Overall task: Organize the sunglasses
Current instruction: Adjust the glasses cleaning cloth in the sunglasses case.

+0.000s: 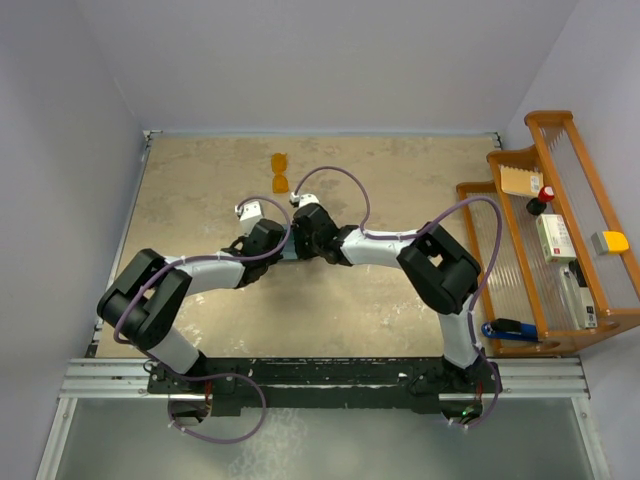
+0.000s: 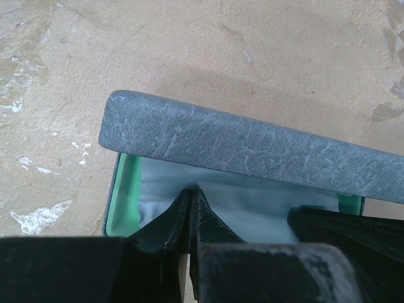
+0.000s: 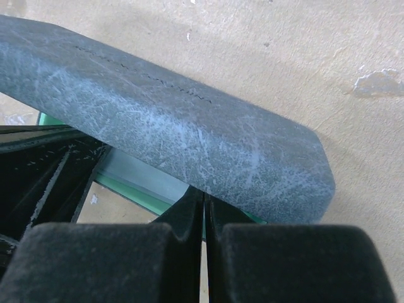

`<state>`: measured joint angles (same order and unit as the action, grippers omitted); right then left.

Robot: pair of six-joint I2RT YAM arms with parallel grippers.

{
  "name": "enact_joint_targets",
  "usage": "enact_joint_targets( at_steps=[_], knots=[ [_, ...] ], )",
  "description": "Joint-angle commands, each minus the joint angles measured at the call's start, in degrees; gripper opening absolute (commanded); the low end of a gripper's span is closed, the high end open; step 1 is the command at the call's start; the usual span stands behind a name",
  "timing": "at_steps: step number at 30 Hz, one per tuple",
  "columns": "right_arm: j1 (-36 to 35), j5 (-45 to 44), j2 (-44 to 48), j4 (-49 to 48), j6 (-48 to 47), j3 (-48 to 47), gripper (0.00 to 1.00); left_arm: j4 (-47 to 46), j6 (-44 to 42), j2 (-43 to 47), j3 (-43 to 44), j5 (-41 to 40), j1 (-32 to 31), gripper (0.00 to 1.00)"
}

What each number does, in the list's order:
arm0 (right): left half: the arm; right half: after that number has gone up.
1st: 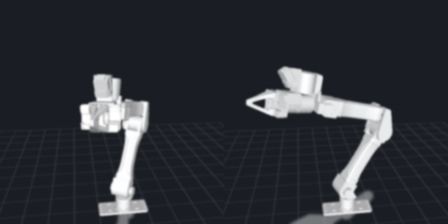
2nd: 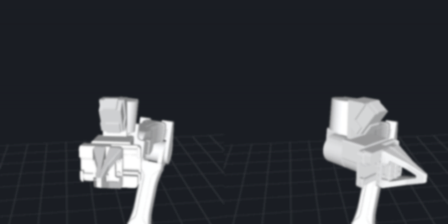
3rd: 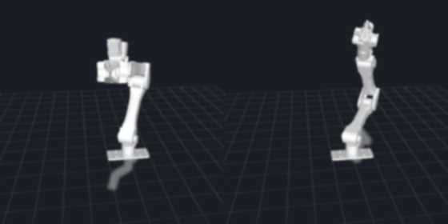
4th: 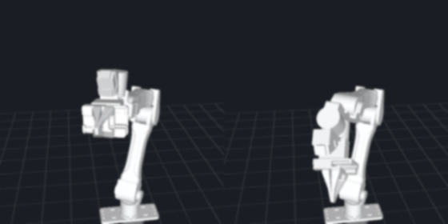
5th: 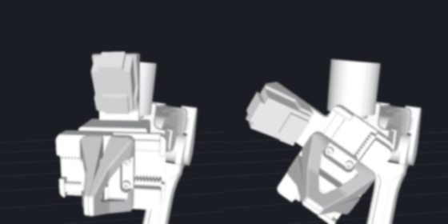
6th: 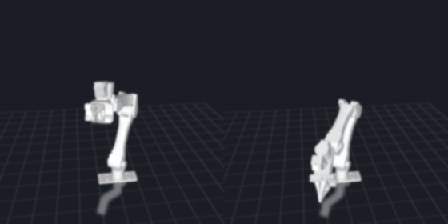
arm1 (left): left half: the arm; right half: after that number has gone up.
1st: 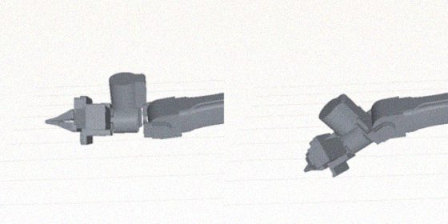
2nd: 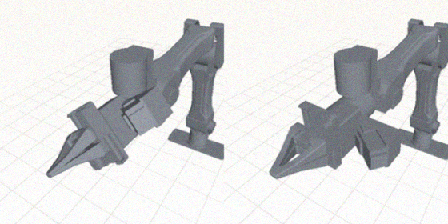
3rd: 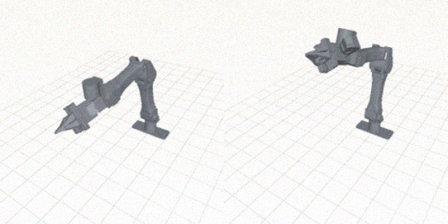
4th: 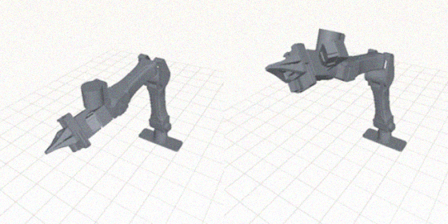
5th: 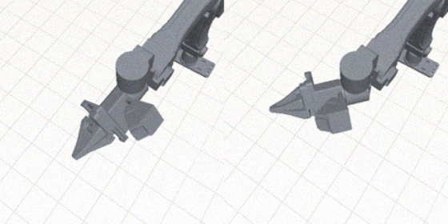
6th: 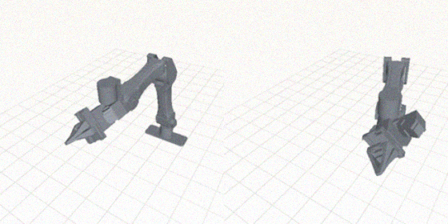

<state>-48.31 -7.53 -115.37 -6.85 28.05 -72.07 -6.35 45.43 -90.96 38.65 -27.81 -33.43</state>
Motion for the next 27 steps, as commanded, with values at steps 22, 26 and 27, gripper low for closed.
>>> enact_joint_targets(
  at_steps=[22,26,27],
  knots=[
    [0.1,-11.6,4.1,9.4,-1.0,1.8,0.00,2.3,-1.3,1.4,-0.6,-3.4,0.2,0.00],
    [0.1,-11.8,5.3,8.7,-1.1,2.7,0.00,3.1,-1.4,2.4,-0.5,-3.8,0.2,0.00],
    [0.1,-11.9,5.6,9.2,-1.1,2.8,0.00,3.4,-1.5,2.6,-0.4,-4.0,0.2,0.00]
  ],
)
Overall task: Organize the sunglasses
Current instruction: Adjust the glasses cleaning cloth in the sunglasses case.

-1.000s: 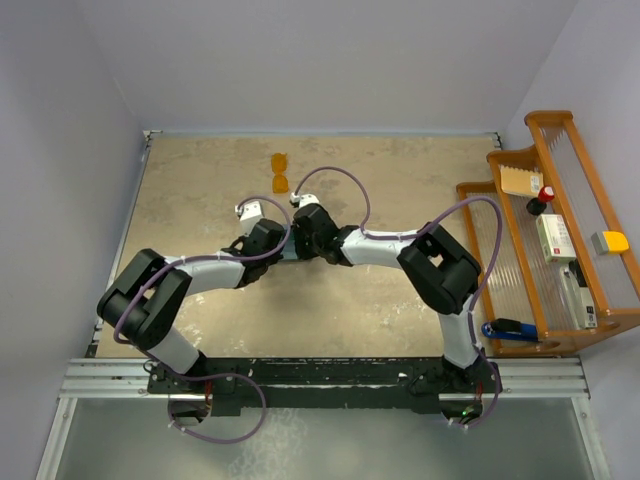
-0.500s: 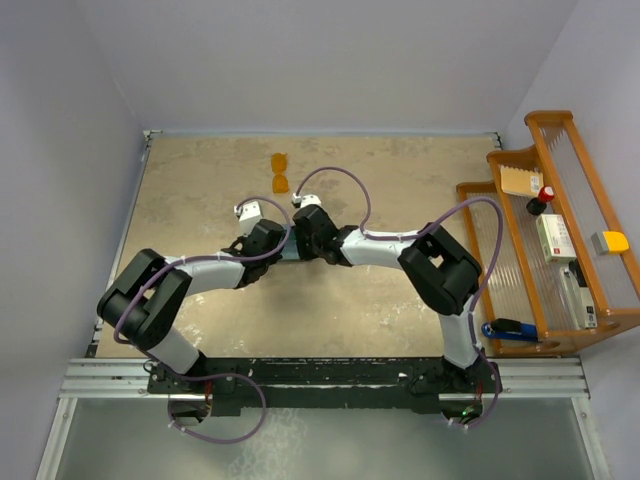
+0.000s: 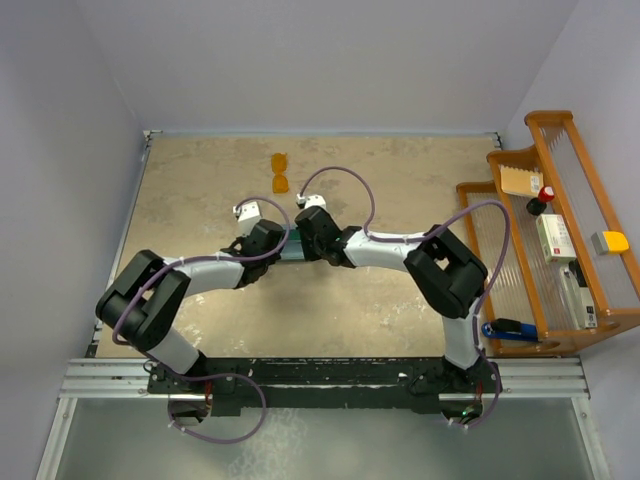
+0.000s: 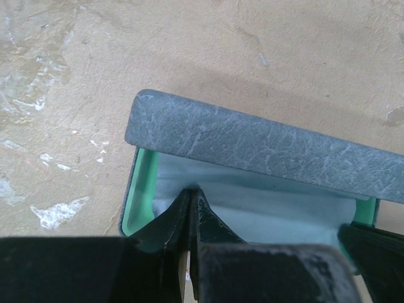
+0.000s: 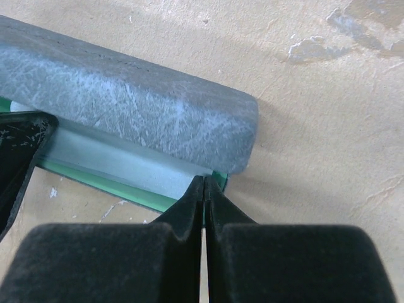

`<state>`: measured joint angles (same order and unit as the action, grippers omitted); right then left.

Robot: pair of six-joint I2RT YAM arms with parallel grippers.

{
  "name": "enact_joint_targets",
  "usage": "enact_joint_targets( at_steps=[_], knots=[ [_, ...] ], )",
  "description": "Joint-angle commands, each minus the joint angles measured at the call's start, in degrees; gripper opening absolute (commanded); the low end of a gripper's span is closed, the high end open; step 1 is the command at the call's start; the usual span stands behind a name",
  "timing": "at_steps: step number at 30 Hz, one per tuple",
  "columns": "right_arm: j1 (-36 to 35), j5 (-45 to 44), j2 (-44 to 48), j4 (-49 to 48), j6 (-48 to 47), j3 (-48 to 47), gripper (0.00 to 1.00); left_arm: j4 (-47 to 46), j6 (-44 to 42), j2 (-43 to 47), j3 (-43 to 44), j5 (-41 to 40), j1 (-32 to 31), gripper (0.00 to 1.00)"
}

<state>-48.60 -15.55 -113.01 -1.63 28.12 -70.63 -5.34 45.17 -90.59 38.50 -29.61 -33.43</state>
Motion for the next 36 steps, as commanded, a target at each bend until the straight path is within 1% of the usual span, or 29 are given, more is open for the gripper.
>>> enact_joint_targets(
  at_steps=[1,6,10,16,20,23,29,36],
  knots=[
    [0.4,-4.0,3.6,4.0,-1.3,1.6,0.00,2.6,-1.3,2.4,-0.3,-2.3,0.2,0.00],
    [0.4,-4.2,5.7,3.4,-1.9,2.5,0.00,4.1,-1.6,4.0,0.3,-2.8,0.2,0.00],
    [0.4,-4.6,8.0,2.2,-2.4,3.4,0.00,5.9,-2.5,7.6,1.0,-2.7,0.2,0.00],
    [0.4,-2.8,11.8,1.2,-2.9,5.3,0.00,9.6,-3.7,13.5,3.8,-3.5,0.2,0.00],
    [0.4,-0.5,14.4,0.4,-3.4,6.8,0.00,10.3,-3.9,16.1,4.7,-3.6,0.2,0.00],
    [0.3,0.4,16.0,0.0,-3.7,8.4,0.00,10.2,-4.4,17.5,4.9,-5.3,0.2,0.00],
    [-0.1,3.3,17.4,-2.5,-2.6,12.4,0.00,8.6,-5.2,15.6,6.0,-7.1,0.3,0.00],
    [-1.6,3.9,17.4,-3.8,-1.8,15.1,0.00,5.7,-6.1,13.7,7.8,-9.7,0.4,0.00]
  ],
)
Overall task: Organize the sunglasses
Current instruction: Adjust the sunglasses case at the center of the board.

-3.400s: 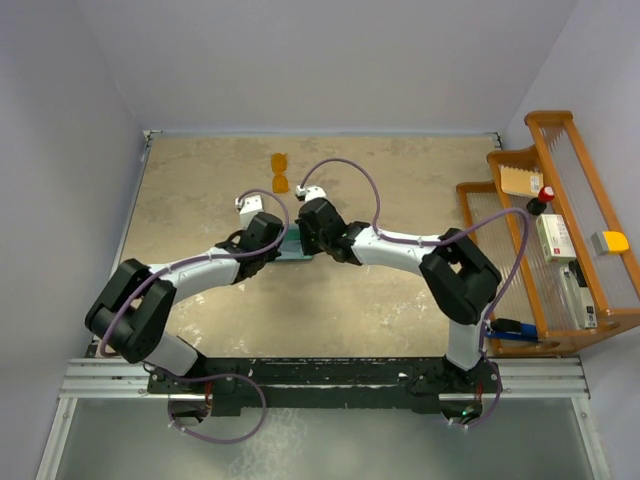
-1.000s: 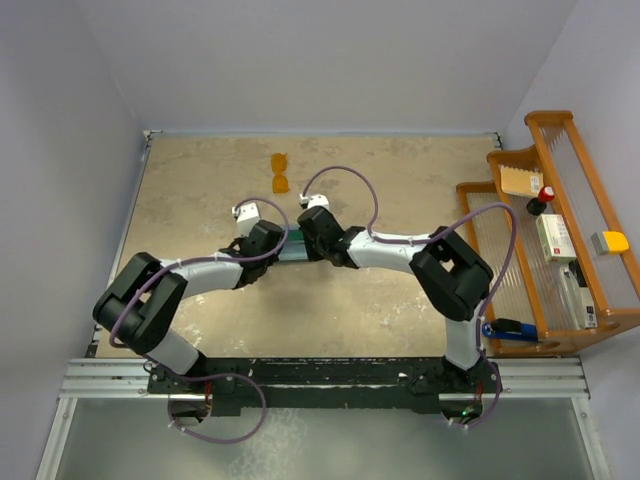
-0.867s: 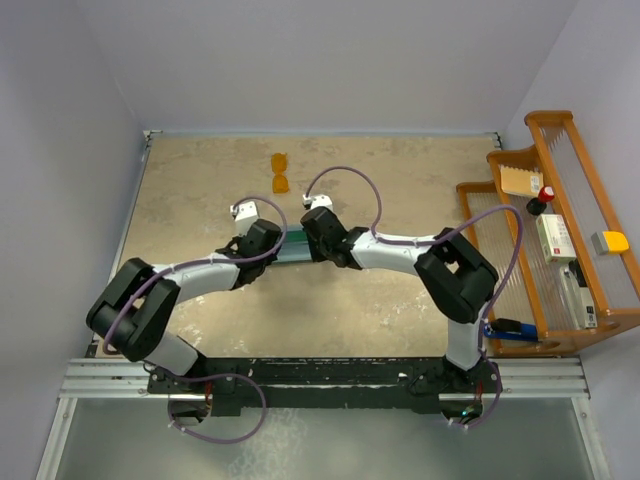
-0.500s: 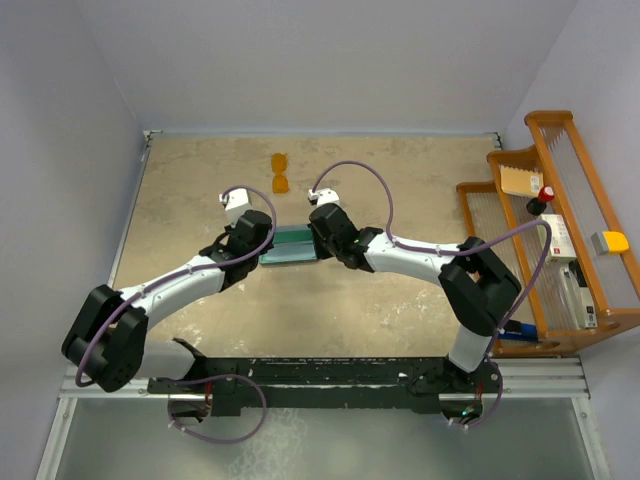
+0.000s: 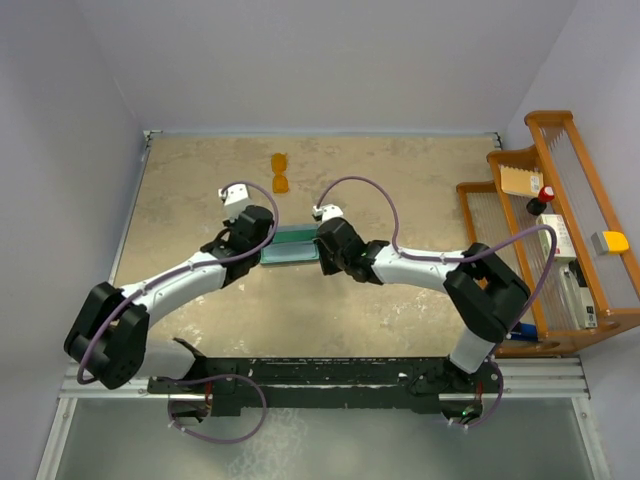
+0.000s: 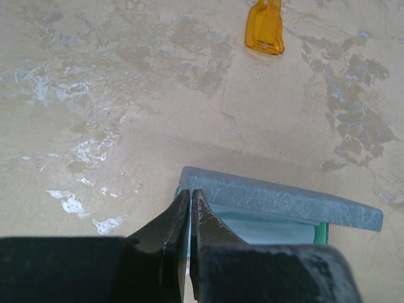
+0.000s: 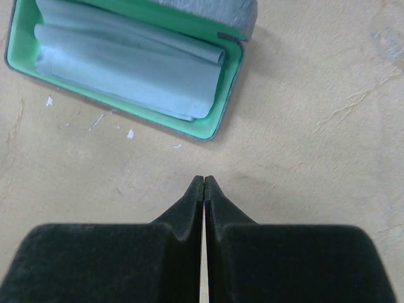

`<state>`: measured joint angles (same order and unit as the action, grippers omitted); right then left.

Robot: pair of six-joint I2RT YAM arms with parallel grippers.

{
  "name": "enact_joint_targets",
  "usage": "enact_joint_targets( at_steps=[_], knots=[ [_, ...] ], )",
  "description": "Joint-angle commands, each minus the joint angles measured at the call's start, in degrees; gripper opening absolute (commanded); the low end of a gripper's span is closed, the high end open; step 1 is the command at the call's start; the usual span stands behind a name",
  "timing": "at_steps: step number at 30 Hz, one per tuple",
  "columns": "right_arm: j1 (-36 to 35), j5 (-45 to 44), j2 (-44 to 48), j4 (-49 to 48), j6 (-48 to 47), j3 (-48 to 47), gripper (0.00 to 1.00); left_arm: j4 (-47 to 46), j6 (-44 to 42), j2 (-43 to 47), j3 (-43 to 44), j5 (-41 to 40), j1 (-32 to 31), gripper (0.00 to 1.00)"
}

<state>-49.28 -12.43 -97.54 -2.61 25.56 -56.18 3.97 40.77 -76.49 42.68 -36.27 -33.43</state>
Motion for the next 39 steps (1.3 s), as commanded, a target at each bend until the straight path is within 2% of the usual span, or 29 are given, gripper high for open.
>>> enact_joint_targets(
  at_steps=[1,13,26,39],
  knots=[
    [-1.1,0.9,1.6,-3.1,0.7,0.6,0.00,-4.0,-1.9,-0.6,3.9,-3.6,0.4,0.00],
    [-1.5,3.5,-3.0,-6.1,2.6,-0.9,0.00,-9.4,-4.7,-7.7,6.2,-3.4,3.6,0.00],
    [-1.5,2.3,-5.9,-6.4,4.5,-2.2,0.00,-19.1,-9.2,-15.6,6.1,2.5,6.1,0.00],
    [0.8,1.8,-9.4,-5.7,3.6,-5.4,0.00,-20.6,-8.6,-13.6,1.2,8.5,6.0,0.00]
  ],
)
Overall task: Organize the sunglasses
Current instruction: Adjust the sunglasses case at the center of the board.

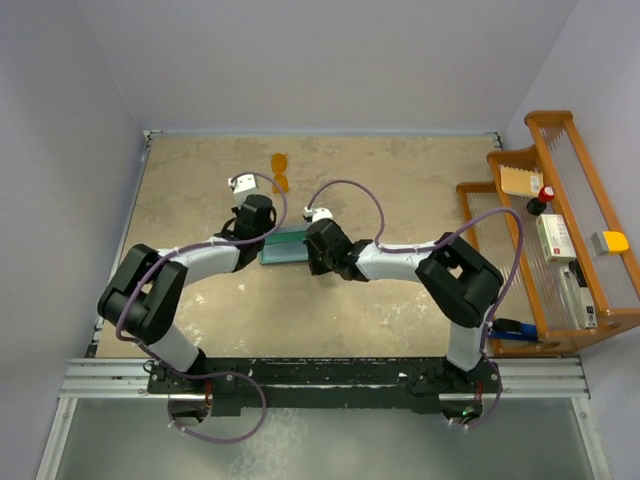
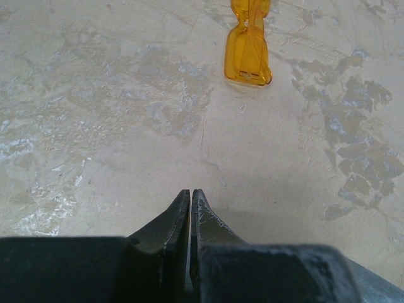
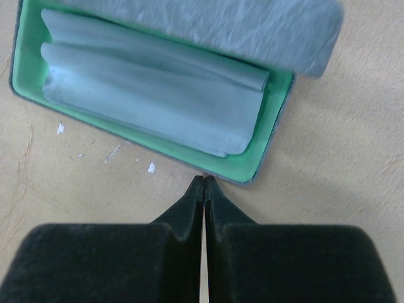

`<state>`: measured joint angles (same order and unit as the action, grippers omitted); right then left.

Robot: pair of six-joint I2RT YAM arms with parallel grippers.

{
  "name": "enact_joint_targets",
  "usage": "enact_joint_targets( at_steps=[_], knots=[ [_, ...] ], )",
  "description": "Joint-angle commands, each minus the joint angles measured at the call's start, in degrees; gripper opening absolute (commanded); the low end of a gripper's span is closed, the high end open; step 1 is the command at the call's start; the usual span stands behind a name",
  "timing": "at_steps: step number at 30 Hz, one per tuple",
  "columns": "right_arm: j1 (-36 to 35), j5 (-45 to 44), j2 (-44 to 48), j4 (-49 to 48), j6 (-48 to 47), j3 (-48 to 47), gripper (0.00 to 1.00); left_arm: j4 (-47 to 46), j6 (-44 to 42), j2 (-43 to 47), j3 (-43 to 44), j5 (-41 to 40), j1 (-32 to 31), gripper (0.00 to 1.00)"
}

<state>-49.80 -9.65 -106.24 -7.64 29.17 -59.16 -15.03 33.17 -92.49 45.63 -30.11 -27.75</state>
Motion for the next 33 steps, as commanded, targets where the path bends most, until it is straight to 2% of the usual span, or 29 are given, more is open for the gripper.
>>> enact_joint_targets(
  at_steps=[1,12,33],
  knots=[
    [1.7,-0.9,-1.0,-0.6,-0.1,-2.8,0.00,-1.5,-0.9,2.9,-2.2,2.5,0.3,0.00],
    [3.6,-0.4,-4.1,0.9,-2.6,-7.5,0.00,-0.2,-0.1,8.6,-7.0,3.8,-1.4,0.00],
    [4.0,1.4,-9.7,3.0,-5.5,-15.6,0.00,2.5,3.2,15.3,-12.1,-0.7,-10.2,0.00]
  ],
)
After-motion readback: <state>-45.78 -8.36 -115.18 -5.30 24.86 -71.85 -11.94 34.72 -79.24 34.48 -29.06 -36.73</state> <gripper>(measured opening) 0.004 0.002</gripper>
